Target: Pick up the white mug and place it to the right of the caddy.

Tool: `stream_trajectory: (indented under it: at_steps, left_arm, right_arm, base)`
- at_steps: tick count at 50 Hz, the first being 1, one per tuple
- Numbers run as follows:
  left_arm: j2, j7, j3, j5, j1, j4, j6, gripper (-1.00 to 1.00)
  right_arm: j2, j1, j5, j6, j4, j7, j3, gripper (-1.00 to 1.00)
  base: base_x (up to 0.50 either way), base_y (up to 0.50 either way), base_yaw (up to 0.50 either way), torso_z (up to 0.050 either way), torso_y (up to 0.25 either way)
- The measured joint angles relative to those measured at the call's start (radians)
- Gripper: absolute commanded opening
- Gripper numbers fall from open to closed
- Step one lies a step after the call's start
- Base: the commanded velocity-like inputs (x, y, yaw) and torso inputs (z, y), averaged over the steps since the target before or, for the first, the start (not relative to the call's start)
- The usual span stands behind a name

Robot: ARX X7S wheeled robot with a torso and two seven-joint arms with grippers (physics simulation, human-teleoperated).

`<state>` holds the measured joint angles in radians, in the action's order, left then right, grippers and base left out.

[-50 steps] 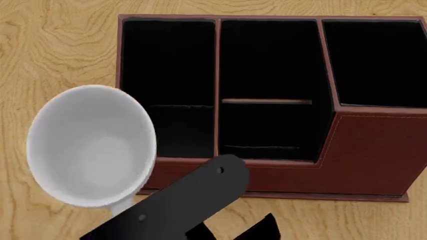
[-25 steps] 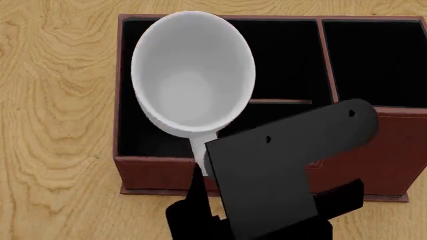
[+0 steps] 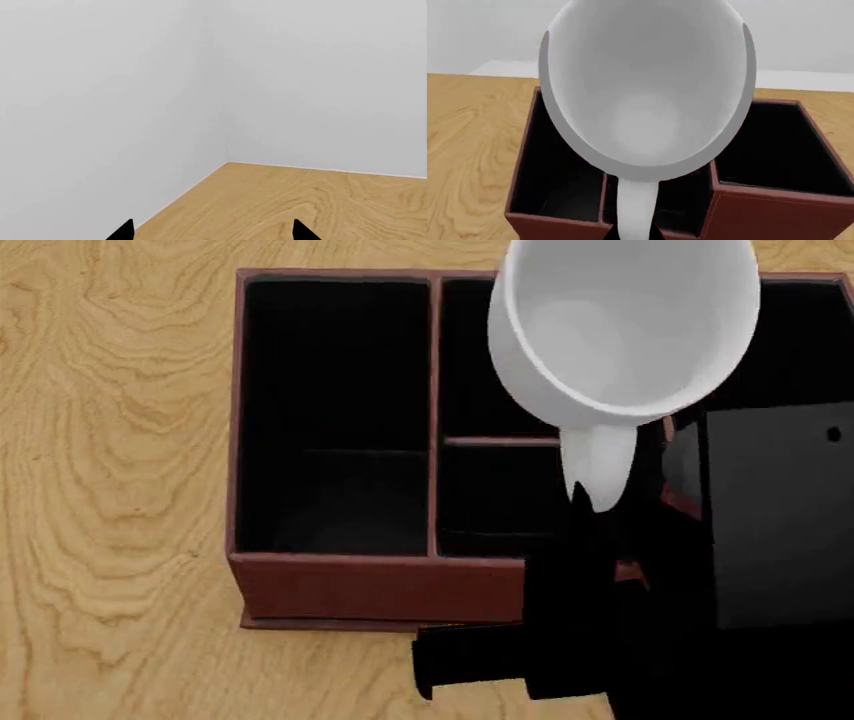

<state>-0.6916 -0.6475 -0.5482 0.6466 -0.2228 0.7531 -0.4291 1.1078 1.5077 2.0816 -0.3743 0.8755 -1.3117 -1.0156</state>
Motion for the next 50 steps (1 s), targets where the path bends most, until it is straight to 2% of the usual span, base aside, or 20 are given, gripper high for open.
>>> stream_trajectory:
  at_steps: [17, 50]
  left_arm:
    - [0.0, 0.009, 0.02, -0.007, 0.02, -0.023, 0.01, 1.0]
    - [0.002, 0.02, 0.081, -0.029, 0.066, -0.064, 0.022, 1.0]
  right_arm:
    - [0.156, -0.012, -0.008, 0.03, -0.033, -0.004, 0.041, -1.0]
    - [0.394, -0.101, -0.046, 0.099, -0.059, 0.003, 0.056, -1.0]
  base:
    - [0.0, 0.0, 0.0, 0.0, 0.001]
    - [0.0, 0.0, 0.0, 0.0, 0.001]
